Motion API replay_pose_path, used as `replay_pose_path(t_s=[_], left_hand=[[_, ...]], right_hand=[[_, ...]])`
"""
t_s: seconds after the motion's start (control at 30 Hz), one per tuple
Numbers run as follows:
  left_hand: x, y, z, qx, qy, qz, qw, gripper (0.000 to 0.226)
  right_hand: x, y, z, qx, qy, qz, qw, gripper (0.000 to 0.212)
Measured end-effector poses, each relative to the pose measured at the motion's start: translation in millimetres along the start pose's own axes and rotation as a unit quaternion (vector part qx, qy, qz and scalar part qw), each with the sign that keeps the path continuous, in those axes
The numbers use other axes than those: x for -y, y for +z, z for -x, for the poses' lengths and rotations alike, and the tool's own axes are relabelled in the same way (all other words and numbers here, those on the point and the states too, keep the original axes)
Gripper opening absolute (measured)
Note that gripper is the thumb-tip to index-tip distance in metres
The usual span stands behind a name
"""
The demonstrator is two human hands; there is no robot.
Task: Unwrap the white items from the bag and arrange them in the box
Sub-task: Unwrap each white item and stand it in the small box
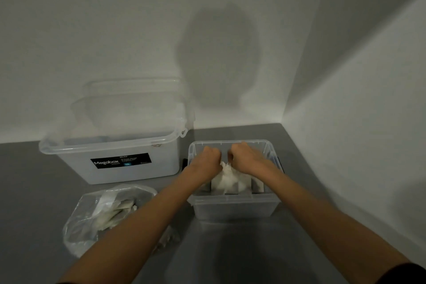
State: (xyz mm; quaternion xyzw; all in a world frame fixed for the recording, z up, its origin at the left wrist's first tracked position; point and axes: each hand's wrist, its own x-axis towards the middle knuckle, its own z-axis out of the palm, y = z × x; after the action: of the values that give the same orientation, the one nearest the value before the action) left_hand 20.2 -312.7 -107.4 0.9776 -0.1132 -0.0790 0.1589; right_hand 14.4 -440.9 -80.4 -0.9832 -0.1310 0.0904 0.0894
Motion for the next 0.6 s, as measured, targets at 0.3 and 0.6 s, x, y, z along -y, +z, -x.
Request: replay_pose_path(t_s=[0.3, 0.6], left_hand=[[54.4, -101.0, 71.7, -0.044, 0.064, 0.086, 0.993, 0.014], [165.1, -126.7, 145.9, -0.022, 0.003, 0.081, 0.996, 0.009]], right_hand=[[69.5, -68.1, 19.6, -0.076, -0.052, -0.082, 0.992, 0.012], [197.8, -48.6, 35.6, -0.010, -0.131, -0.175, 0.976, 0.011]])
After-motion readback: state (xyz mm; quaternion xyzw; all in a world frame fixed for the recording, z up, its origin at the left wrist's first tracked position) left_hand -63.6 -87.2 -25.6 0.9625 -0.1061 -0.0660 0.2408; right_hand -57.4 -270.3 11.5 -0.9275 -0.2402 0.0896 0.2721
